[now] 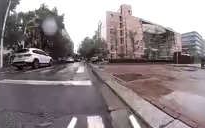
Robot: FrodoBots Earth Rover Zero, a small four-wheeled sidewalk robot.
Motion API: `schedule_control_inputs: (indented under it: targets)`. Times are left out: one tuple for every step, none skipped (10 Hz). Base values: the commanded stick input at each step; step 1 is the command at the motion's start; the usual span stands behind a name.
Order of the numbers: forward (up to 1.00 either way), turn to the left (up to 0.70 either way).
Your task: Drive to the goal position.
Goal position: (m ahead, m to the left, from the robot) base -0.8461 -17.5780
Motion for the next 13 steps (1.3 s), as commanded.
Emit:
schedule_control_inputs:
  targets:
    - [0.45,-0.13]
    - [0.45,0.00]
    - [0.45,0.00]
    - [0.45,0.00]
    - [0.45,-0.27]
    - [0.45,-0.27]
    - [0.45,-0.27]
    - [0.45,-0.27]
    - [0.45,-0.23]
    - [0.45,0.00]
    - [0.45,-0.05]
    - [0.45,-0.27]
    - [0.45,-0.27]
